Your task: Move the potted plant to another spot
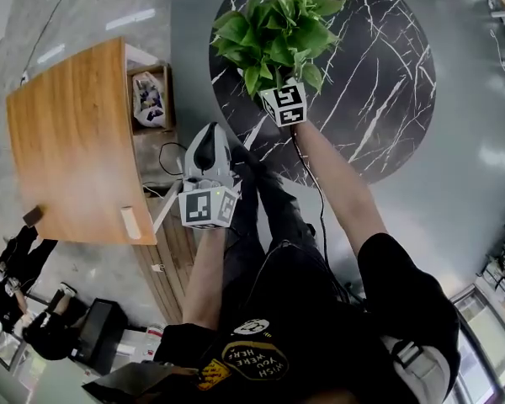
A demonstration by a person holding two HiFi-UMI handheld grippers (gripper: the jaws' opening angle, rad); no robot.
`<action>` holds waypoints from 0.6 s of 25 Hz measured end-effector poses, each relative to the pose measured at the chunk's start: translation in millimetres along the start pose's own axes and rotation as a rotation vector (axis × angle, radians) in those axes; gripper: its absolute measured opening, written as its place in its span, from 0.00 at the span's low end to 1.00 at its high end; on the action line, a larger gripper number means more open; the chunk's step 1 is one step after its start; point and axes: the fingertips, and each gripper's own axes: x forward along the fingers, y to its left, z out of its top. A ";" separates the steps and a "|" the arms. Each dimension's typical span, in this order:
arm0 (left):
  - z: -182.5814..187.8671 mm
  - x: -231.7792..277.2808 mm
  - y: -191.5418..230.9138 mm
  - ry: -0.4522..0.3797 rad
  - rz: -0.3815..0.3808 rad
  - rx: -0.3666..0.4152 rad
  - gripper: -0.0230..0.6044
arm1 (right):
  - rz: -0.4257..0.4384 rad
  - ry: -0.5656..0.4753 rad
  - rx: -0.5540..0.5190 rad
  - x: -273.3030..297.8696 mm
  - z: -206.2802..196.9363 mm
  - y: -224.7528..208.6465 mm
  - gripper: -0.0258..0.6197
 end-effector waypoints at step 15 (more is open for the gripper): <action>24.8 -40.6 -57.8 0.053 -0.072 0.071 0.04 | -0.111 0.020 0.089 -184.9 21.3 37.2 0.32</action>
